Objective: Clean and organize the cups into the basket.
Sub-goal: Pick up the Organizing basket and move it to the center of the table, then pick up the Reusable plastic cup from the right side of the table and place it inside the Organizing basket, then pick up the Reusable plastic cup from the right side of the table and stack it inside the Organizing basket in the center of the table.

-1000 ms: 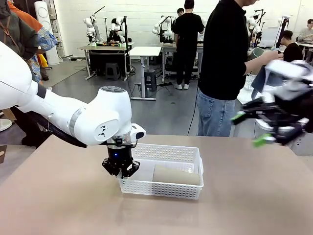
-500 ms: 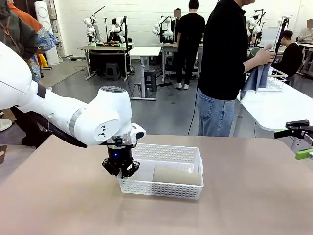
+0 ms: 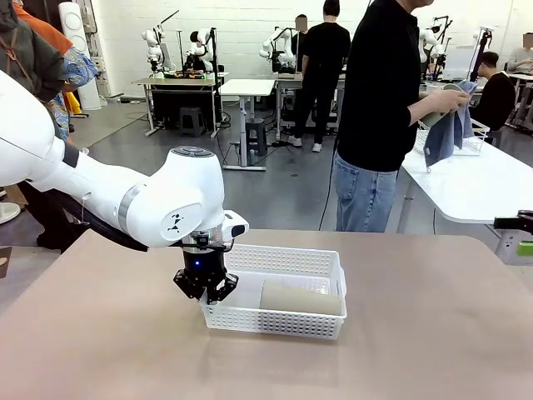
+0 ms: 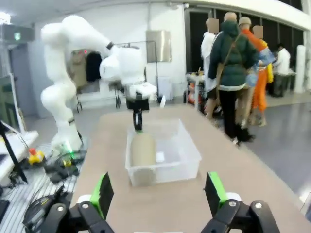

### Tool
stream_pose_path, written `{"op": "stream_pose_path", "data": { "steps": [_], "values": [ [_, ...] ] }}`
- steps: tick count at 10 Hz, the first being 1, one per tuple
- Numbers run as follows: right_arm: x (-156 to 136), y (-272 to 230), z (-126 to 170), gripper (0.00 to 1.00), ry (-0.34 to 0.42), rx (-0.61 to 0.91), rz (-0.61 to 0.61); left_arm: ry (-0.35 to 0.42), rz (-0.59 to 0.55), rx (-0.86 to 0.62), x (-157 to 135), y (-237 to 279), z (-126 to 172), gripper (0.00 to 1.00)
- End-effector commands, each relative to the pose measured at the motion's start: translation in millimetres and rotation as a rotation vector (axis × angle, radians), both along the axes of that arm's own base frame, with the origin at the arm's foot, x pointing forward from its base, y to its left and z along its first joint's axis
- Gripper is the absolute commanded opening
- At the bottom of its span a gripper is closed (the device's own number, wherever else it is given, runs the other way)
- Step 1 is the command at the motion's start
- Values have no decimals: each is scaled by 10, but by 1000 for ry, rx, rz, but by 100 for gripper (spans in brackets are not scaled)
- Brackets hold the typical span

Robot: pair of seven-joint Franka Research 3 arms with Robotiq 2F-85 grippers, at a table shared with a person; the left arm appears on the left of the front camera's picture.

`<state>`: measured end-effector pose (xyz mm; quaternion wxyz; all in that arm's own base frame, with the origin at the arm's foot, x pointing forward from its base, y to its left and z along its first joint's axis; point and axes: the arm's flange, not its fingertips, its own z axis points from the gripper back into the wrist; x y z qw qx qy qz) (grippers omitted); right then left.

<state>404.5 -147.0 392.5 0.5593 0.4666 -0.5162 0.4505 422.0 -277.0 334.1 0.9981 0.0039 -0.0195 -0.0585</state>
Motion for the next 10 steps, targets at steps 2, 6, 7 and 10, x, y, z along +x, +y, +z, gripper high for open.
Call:
{"op": "stream_pose_path", "data": {
  "steps": [2,6,7,10],
  "values": [
    [-1,45,-91,100,15,-53,33,4,1,8,-37,-1,-41,0],
    [-1,45,-91,100,15,-53,33,4,1,8,-37,-1,-41,0],
    [-1,45,-91,100,15,-53,33,4,1,8,-37,-1,-41,0],
    [-1,45,-91,100,15,-53,33,4,1,8,-37,-1,-41,0]
  ]
}}
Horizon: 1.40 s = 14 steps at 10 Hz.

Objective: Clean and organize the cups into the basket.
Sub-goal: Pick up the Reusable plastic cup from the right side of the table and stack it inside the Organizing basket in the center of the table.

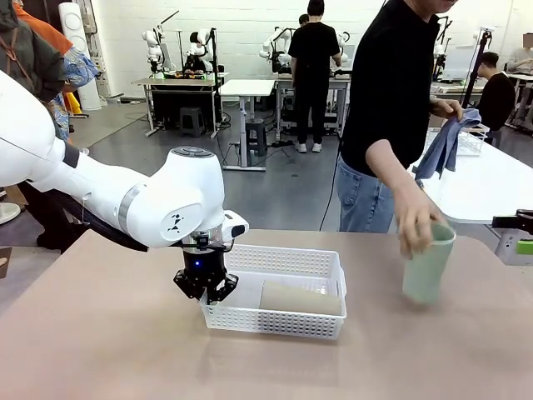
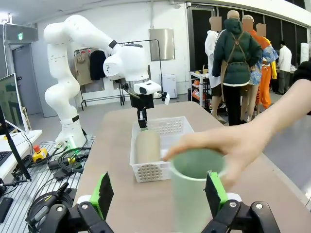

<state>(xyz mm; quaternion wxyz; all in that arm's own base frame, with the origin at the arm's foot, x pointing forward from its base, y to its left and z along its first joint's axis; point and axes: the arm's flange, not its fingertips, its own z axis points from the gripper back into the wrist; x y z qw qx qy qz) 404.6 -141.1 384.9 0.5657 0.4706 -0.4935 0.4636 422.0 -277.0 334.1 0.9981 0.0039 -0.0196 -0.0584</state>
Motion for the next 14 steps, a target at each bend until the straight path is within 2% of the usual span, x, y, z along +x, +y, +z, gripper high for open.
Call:
{"op": "stream_pose_path", "data": {
  "steps": [1,12,13,14],
  "values": [
    [-3,-14,-15,100,-9,-17,-1,4,1,8,-37,-1,-41,0],
    [-5,-14,0,100,0,0,-3,4,1,8,-37,-1,-41,0],
    [57,47,-97,100,33,-19,19,4,1,8,-37,-1,-41,0],
    [200,84,-153,100,21,-9,-11,4,1,8,-37,-1,-41,0]
  ]
}}
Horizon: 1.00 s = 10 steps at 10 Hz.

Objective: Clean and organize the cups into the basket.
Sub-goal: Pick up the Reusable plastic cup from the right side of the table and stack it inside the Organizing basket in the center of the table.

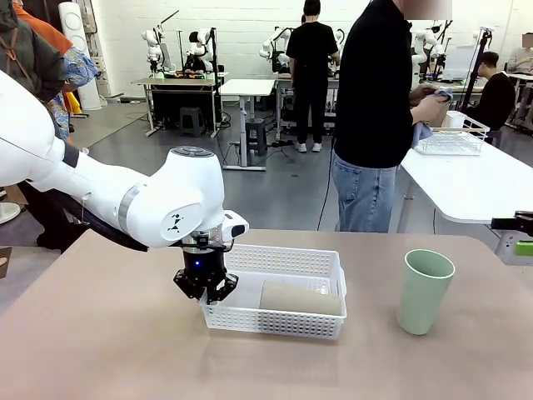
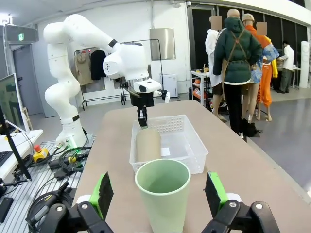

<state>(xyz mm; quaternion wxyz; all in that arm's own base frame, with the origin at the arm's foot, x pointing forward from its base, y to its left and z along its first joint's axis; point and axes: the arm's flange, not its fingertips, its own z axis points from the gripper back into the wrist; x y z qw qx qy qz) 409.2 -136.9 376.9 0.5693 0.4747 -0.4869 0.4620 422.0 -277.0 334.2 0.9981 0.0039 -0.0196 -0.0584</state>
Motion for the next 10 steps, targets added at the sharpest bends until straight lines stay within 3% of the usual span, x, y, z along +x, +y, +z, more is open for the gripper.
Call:
{"op": "stream_pose_path", "data": {
  "steps": [1,7,10],
  "values": [
    [226,65,-167,100,4,-13,-17,4,1,8,-37,-1,-41,0],
    [526,349,-617,100,131,-121,6,4,1,8,-37,-1,-41,0],
    [611,299,-747,100,147,-146,-4,4,1,8,-37,-1,-41,0]
  ]
}}
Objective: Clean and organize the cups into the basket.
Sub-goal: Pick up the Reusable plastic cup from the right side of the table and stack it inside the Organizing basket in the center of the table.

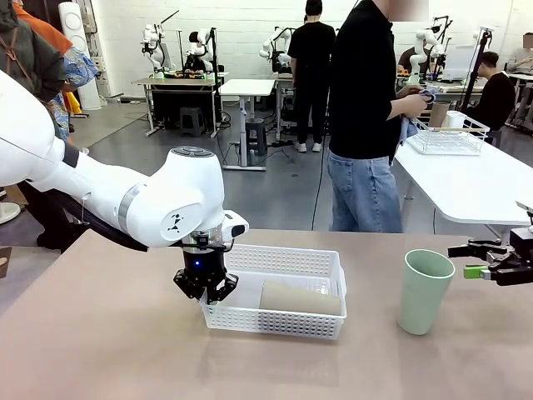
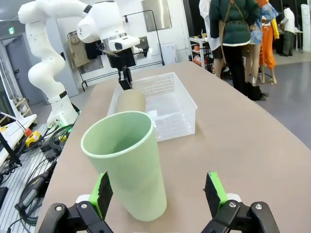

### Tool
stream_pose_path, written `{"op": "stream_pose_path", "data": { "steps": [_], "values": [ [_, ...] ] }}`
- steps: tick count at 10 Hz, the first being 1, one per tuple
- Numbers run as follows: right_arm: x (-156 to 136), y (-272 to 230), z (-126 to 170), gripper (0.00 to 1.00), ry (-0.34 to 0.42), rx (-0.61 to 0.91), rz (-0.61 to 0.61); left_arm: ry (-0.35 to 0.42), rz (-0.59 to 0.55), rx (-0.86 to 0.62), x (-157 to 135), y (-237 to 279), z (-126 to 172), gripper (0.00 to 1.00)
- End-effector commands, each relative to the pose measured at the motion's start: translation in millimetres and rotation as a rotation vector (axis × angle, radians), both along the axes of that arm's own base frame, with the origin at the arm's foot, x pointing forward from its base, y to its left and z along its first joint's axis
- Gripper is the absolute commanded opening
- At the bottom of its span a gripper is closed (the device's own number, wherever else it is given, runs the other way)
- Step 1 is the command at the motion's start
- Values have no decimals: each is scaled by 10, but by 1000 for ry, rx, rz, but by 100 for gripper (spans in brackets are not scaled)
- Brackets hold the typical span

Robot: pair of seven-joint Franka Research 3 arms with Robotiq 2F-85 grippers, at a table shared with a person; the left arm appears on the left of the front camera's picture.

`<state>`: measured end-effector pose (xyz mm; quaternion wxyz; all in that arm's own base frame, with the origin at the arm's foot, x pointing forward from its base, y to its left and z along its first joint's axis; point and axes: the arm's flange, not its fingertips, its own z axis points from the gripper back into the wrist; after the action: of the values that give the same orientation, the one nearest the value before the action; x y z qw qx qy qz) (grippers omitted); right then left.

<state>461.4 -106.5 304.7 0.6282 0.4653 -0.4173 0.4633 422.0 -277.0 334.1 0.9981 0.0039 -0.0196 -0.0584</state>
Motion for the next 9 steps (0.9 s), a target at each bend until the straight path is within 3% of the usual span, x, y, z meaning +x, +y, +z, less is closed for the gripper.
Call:
{"op": "stream_pose_path", "data": {
  "steps": [1,9],
  "values": [
    [114,15,-60,100,26,-19,15,4,1,8,-37,-1,-41,0],
    [133,268,-392,100,-36,-175,119,4,1,8,-37,-1,-41,0]
  ]
}}
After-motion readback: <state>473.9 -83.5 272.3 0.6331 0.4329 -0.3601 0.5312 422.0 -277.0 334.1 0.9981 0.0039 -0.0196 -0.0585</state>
